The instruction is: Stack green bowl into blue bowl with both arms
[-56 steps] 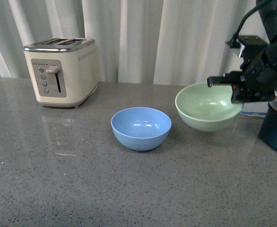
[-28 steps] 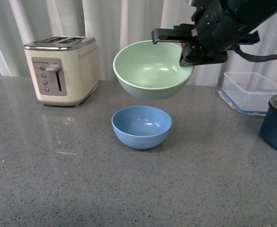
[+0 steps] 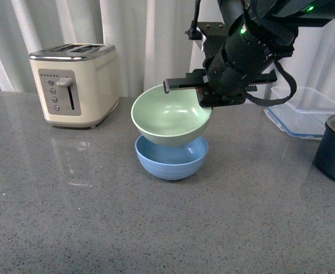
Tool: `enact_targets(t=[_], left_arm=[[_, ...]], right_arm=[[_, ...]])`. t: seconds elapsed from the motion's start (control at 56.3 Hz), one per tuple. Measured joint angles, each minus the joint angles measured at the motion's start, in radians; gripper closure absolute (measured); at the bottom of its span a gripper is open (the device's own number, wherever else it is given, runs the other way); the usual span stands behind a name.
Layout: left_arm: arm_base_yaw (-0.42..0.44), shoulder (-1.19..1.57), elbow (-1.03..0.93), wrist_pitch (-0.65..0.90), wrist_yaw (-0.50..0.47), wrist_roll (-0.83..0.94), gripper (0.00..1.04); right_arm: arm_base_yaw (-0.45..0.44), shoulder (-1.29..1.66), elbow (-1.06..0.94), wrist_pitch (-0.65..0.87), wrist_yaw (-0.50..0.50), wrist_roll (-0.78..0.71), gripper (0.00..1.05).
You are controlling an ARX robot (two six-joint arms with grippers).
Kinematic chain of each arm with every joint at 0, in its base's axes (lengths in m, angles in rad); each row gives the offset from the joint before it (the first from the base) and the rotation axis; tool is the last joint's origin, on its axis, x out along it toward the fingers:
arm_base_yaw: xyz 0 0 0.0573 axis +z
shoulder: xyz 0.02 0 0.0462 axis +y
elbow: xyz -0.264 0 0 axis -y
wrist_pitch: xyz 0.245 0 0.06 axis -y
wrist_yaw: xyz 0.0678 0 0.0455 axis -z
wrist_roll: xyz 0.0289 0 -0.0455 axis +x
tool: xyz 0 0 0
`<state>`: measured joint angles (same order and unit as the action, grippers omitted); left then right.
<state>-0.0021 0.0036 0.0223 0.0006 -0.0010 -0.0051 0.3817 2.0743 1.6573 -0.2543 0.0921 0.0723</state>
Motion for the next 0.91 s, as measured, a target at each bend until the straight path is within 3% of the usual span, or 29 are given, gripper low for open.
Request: enact_targets(t=[0.48, 0.604, 0.835, 0.906], left_arm=[[0.000, 0.000, 0.000, 0.000, 0.000, 0.000, 0.07], [0.000, 0.000, 0.000, 0.000, 0.000, 0.000, 0.07], [0.000, 0.000, 0.000, 0.000, 0.000, 0.000, 0.07], [0.000, 0.000, 0.000, 0.000, 0.000, 0.000, 0.07]], right_arm=[[0.000, 0.111, 0.033, -0.018, 0.056, -0.030, 1.01], [-0.001, 0.110, 0.033, -0.013, 0.051, -0.028, 0.84], [-0.008, 0.011, -0.028, 0.017, -0.013, -0.015, 0.36], [-0.013, -0.032, -0.053, 0.023, -0.036, -0.009, 0.27]])
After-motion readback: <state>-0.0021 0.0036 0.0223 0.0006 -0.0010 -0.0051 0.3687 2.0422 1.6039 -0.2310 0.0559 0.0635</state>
